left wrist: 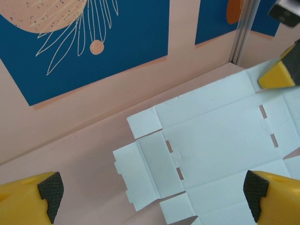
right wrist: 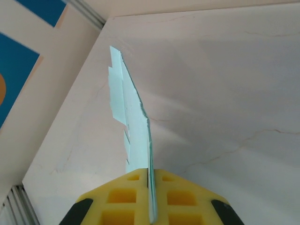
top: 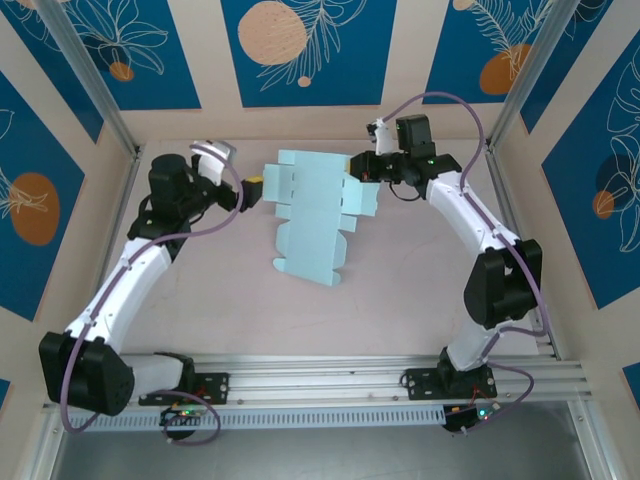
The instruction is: Fold the paper box
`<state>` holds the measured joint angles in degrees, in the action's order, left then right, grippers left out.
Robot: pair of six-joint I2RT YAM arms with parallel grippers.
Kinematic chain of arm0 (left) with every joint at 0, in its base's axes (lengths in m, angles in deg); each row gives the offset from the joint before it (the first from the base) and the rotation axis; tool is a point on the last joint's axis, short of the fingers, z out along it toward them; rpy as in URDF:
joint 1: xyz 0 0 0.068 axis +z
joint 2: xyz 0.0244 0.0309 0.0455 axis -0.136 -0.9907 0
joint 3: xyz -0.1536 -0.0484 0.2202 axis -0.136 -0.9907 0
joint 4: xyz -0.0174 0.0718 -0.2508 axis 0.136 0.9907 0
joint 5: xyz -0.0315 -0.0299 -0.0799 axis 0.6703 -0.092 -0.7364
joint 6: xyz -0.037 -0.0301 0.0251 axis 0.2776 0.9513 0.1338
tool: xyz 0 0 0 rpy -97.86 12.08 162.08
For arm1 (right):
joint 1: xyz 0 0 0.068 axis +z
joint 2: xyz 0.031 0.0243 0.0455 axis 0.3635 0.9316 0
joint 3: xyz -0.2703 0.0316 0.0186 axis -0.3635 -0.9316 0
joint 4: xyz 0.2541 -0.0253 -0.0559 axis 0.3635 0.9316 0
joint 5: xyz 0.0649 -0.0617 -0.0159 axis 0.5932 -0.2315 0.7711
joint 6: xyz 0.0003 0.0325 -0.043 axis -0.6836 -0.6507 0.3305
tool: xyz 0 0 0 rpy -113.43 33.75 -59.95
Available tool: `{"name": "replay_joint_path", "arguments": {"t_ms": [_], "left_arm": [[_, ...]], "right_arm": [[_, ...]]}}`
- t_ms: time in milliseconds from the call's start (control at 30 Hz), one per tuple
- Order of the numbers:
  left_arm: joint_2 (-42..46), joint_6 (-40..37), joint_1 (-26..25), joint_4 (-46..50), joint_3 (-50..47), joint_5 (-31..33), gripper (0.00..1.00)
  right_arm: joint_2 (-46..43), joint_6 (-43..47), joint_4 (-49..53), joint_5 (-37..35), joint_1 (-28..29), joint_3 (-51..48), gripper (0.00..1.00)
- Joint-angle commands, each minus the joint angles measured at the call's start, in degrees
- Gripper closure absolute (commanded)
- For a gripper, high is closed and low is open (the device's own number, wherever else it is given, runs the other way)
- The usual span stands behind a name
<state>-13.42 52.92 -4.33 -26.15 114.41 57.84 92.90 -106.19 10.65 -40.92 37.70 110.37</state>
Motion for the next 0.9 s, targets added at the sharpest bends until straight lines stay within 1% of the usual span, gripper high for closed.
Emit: {"name": "replay_joint_path", "arguments": {"t_ms": [0,100,167,267,433,567,700,767,867], "left_arm": [[1.8,-5.0,0.6,-1.8,-1.2,-2.3,0.00],[1.0,-8.4,1.1,1.0,-0.2,-10.6,0.00],[-0.2,-10.1,1.3,2.2,1.0,-18.4,0.00],[-1.9,-10.1,1.4,3.2,3.2,-26.0,0.00],[-5.6,-11.4,1.3,7.7,8.2,-28.4,0.00],[-8.7,-13.1,1.3,10.3,10.9,-31.6,0.00],[-11.3,-14.0,1.1,13.6,14.5,-31.4,0.00],[-12.9,-16.5,1.0,17.3,16.8,-31.5,0.00],[-14.9,-18.5,0.6,20.3,19.7,-29.5,0.00]], "right_arm": [[-3.3,6.7,-0.6,-0.6,1.4,-2.3,1.00],[-5.7,8.7,-2.7,1.7,1.5,-4.3,1.00],[-7.6,10.5,-4.3,3.2,1.5,-6.2,1.00],[-10.7,13.2,-6.5,4.1,1.3,-9.3,1.00],[-15.1,15.6,-8.9,5.9,0.6,-12.9,1.00],[-17.4,15.9,-10.9,7.3,0.1,-14.8,1.00],[-18.0,15.9,-11.5,8.1,-0.1,-15.2,1.00],[-18.1,16.0,-11.7,9.4,-0.1,-15.5,1.00],[-18.3,16.1,-12.5,11.3,-0.1,-16.2,1.00]]}}
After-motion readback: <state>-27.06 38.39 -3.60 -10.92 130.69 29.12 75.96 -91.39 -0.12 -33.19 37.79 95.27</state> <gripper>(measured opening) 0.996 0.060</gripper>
